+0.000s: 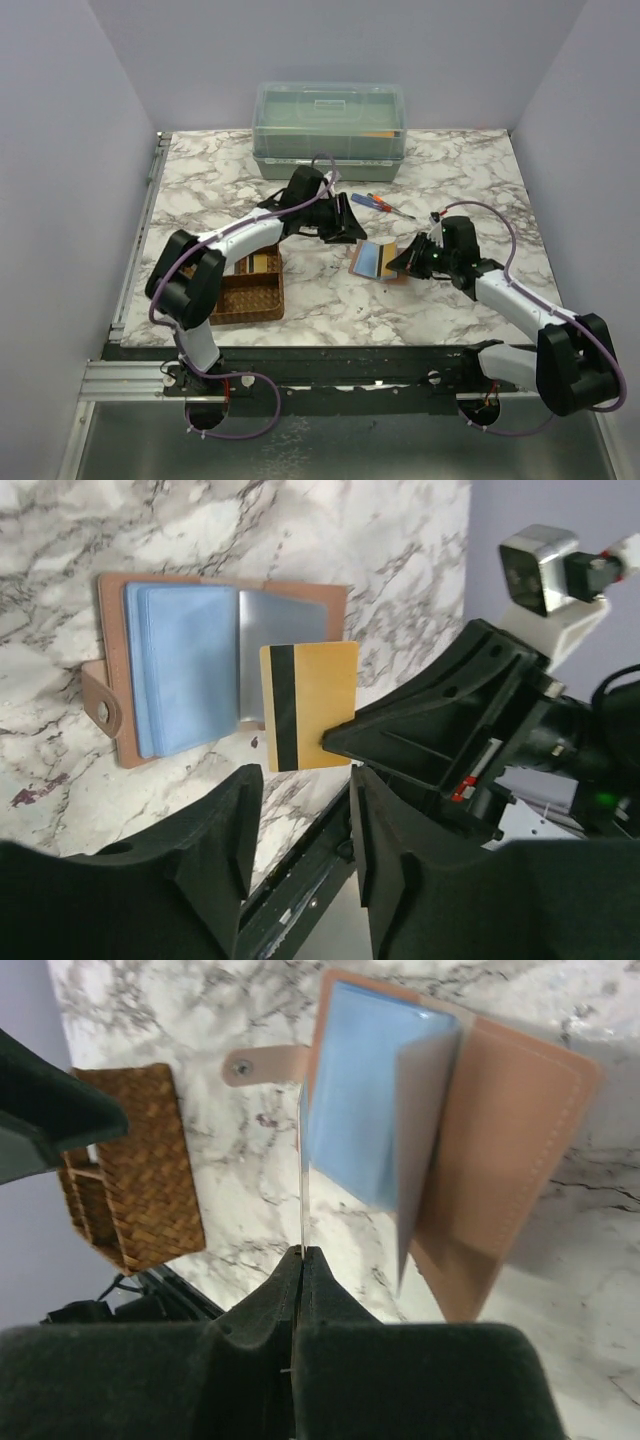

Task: Put the credit cards into the card holder
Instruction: Insert the credit card into the card holder.

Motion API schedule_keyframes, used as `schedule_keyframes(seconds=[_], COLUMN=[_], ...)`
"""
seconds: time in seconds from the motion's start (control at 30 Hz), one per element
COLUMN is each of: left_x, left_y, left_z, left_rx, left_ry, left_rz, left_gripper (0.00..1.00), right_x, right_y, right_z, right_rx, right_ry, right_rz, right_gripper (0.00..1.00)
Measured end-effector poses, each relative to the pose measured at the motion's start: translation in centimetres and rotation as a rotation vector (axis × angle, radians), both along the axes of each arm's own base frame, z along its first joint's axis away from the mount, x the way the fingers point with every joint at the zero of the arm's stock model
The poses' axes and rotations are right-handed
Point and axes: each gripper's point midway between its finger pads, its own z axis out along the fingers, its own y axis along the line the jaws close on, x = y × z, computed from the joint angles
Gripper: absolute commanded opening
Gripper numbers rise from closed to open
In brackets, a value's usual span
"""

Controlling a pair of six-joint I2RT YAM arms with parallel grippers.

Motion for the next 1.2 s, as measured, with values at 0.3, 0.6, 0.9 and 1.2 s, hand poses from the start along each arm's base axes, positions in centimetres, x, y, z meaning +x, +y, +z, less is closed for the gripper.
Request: schedule_keyframes(seconds=[0.3,0.6,0.9,1.2], left_x=[-0.8,-0.8,-0.6,-0.5], left_y=[-2.7,-2.4,-1.8,-1.5], left_z=[-7.2,-10.5,-11.5,-12.0], left_rx=[0.112,0.174,0.217,0.242], left_ry=[0.129,0.149,0.152,0.156], left_rz=[-0.083,-0.109,-0.088,-0.071], left_gripper=[0.28,0.19,0.16,0.15], right_x=[-0.4,-1.0,-1.4,-1.4], right_y=[-1.7,-2.4,-2.2,-2.2], right_z=[-2.5,-3.6,-3.8,-4.0], right_rx=[-0.043,0.016,0.067,0.097], right_ry=[0.073,0.127,0.120,0.125], right_rz=[0.003,0.020,0.058,0.069], right_gripper=[0.00,0.00,0.00,0.00])
